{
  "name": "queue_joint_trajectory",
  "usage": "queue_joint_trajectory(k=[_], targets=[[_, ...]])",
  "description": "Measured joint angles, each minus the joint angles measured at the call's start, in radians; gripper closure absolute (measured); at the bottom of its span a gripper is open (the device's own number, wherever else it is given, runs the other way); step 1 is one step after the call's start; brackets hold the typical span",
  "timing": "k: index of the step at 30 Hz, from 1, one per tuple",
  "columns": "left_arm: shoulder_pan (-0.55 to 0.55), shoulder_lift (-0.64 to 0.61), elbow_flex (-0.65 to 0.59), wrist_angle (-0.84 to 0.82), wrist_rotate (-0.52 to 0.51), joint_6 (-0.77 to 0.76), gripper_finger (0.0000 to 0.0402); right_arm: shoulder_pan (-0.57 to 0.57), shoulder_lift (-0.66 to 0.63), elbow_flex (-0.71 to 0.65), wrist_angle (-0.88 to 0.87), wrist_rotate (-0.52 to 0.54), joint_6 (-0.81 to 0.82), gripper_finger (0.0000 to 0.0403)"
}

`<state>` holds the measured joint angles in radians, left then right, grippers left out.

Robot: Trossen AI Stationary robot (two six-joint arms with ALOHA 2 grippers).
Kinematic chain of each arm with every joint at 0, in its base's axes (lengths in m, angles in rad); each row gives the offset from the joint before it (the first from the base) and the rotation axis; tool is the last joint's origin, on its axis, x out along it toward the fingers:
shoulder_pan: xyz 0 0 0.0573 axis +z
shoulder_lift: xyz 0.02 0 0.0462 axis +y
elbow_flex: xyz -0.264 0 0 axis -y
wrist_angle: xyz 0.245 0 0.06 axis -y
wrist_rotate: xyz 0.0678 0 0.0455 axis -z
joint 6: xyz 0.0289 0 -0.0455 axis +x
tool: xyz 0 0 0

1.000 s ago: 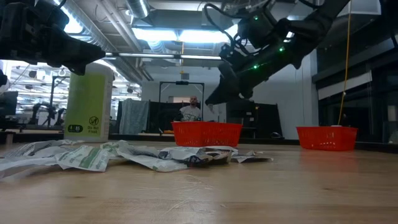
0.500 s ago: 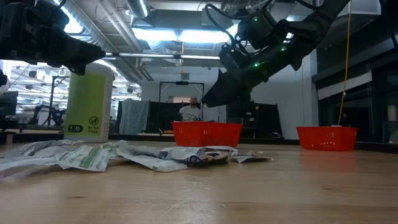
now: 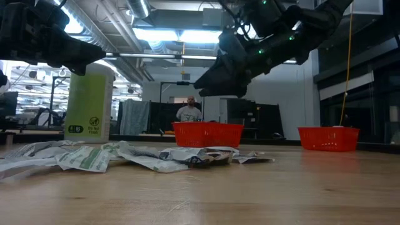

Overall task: Pick & Place First Aid Supplies
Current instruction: Put the orange ointment pack into the red container

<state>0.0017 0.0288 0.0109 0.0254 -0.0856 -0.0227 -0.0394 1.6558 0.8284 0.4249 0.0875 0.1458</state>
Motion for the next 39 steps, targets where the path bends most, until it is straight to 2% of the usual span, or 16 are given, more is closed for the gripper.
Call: queue_joint_trajectory(k=[19,32,39], targets=[[0.0,0.0,0.0,0.0,0.0,0.0,0.0313,0.232,0.0,0.0,-0.112,-0.001,0.032,0.0162],[0.0,0.0,0.0,0.0,0.0,0.0,0.0313,0.308,0.0,0.0,-0.141,-0.001,0.036,0.0162],[0.0,0.0,0.0,0.0,0.0,0.0,0.0313,0.339,0.001,0.0,-0.23,0.02,0.115,0.0162]])
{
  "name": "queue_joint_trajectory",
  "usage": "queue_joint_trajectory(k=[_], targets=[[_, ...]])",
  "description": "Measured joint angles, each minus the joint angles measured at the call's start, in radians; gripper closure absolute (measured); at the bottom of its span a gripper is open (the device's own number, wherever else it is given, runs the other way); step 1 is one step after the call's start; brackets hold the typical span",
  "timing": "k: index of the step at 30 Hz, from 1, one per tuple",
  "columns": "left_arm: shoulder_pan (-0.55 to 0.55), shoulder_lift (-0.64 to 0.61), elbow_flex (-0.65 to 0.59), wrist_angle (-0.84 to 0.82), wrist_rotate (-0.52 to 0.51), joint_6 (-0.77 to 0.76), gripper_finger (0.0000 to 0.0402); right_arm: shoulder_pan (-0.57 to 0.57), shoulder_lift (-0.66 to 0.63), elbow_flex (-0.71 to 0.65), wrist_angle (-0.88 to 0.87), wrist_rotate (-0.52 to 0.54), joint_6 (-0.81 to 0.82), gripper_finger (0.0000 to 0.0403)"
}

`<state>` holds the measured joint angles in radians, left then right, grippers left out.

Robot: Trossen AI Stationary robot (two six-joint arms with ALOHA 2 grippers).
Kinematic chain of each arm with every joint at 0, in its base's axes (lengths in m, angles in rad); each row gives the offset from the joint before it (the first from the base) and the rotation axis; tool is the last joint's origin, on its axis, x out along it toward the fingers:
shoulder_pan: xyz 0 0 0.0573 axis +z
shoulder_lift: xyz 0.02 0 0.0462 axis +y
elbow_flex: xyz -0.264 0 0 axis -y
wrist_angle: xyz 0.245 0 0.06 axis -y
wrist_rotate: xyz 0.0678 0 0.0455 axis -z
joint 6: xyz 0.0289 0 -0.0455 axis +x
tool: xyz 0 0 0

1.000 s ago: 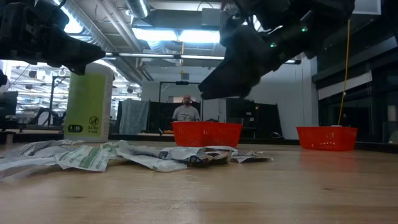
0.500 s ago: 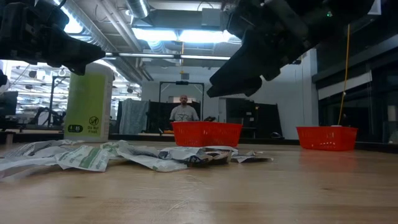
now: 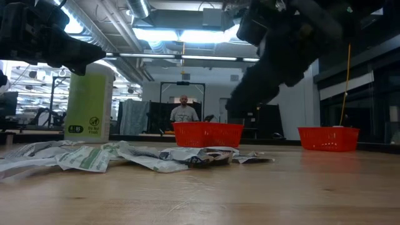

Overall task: Pick & Place First Aid Supplies
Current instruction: Put the orange ointment pack into the red container

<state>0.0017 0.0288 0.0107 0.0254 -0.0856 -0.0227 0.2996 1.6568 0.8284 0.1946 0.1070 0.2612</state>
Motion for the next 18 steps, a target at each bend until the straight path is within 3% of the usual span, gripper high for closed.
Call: queue_joint_trajectory(k=[14,18], targets=[[0.0,0.0,0.0,0.0,0.0,0.0,0.0313,0.025,0.139,0.0,-0.041,0.22,-0.024,0.0162],[0.0,0.0,0.0,0.0,0.0,0.0,0.0313,0.025,0.15,0.0,-0.037,0.216,-0.003,0.0162]])
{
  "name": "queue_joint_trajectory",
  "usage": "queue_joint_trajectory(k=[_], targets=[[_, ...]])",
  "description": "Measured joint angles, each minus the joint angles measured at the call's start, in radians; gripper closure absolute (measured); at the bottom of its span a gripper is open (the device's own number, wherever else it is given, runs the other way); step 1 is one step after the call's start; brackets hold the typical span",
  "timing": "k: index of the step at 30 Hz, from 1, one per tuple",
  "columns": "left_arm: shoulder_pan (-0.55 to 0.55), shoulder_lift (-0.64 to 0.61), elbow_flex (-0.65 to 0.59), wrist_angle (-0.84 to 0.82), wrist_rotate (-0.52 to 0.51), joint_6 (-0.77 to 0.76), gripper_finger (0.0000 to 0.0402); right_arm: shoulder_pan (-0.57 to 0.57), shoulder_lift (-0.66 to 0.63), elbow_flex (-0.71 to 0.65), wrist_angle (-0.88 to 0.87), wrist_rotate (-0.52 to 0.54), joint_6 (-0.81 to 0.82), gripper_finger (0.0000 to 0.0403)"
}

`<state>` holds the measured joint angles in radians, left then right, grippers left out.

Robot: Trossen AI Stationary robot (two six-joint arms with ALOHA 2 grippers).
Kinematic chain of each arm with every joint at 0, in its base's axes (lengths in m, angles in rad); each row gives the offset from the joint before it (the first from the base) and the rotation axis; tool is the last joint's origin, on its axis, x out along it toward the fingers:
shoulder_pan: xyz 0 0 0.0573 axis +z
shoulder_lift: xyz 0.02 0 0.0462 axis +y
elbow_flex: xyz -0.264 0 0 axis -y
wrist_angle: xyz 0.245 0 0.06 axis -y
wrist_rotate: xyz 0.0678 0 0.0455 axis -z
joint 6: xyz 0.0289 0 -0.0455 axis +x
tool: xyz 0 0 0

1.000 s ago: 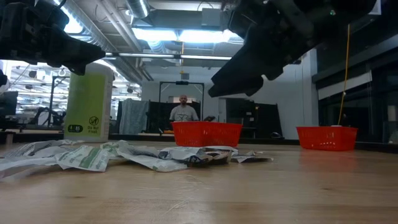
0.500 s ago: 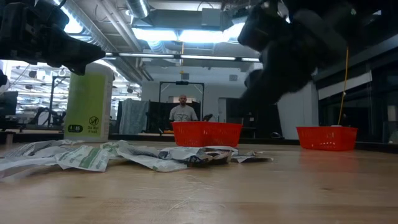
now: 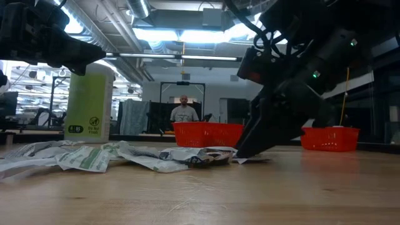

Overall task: Pick & Place First Aid Supplies
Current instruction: Put the orange ointment pack into the red container

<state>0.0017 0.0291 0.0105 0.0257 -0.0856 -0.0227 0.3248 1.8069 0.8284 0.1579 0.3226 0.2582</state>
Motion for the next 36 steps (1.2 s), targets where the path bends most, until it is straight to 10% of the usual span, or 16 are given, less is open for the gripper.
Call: queue_joint_trajectory(k=[7,23,36], targets=[[0.0,0.0,0.0,0.0,0.0,0.0,0.0313,0.0,0.0,0.0,-0.005,-0.004,0.027,0.0184],[0.0,0.0,0.0,0.0,0.0,0.0,0.0313,0.0,0.0,0.0,-0.021,-0.02,0.056,0.0387],[0.0,0.0,0.0,0.0,0.0,0.0,0.0313,0.0,0.0,0.0,0.078,-0.018,0.042,0.0398]])
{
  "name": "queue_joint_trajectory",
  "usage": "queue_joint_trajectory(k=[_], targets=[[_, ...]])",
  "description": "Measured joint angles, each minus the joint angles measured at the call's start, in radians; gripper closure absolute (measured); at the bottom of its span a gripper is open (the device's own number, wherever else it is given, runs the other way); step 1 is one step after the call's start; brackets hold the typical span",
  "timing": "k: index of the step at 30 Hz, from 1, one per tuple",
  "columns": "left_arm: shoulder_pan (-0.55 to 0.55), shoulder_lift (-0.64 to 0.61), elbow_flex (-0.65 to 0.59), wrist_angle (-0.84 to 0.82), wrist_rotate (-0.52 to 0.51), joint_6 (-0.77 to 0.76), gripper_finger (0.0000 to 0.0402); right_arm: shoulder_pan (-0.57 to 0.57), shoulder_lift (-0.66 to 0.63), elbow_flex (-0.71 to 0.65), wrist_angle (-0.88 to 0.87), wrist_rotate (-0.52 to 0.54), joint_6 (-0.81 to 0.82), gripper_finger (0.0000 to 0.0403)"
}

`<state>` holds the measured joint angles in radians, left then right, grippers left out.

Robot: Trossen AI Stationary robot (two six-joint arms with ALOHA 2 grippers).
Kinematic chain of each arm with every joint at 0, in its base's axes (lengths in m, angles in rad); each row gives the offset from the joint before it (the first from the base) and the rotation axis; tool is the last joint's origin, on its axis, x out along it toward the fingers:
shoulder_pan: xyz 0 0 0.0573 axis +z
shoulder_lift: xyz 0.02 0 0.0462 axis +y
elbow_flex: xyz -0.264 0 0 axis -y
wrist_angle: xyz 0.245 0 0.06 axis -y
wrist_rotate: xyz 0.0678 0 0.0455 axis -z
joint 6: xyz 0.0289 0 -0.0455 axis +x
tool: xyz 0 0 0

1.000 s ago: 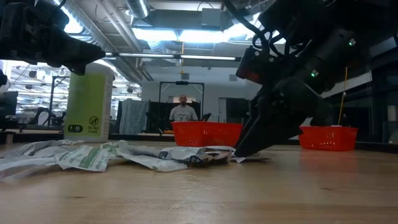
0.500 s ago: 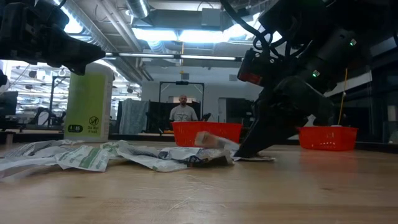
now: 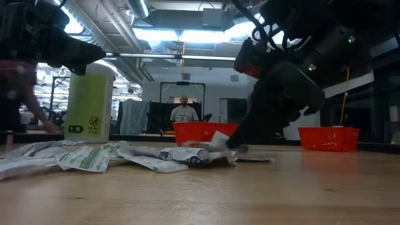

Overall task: Pick & Place First Aid Supplies
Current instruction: Put the orange ointment pack into the red container

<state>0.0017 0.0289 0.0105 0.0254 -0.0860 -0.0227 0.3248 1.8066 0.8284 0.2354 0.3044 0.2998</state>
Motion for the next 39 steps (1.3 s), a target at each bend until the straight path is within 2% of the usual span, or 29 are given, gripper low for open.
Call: queue_joint_trajectory(k=[6,13,22,28,32,39], targets=[[0.0,0.0,0.0,0.0,0.0,0.0,0.0313,-0.002,0.0,0.0,0.065,0.05,-0.021,0.0391],[0.0,0.0,0.0,0.0,0.0,0.0,0.0313,-0.018,0.0,0.0,0.193,0.051,-0.042,0.0399],[0.0,0.0,0.0,0.0,0.0,0.0,0.0313,-0.109,0.0,0.0,0.397,0.052,-0.046,0.0391],[0.0,0.0,0.0,0.0,0.0,0.0,0.0313,-0.198,0.0,0.0,0.445,0.052,-0.046,0.0399],[0.0,0.0,0.0,0.0,0.0,0.0,0.0313,-0.257,0.0,0.0,0.451,0.053,-0.041,0.0389],[0.0,0.0,0.0,0.0,0.0,0.0,0.0313,-0.329,0.0,0.0,0.402,0.131,-0.04,0.0394]])
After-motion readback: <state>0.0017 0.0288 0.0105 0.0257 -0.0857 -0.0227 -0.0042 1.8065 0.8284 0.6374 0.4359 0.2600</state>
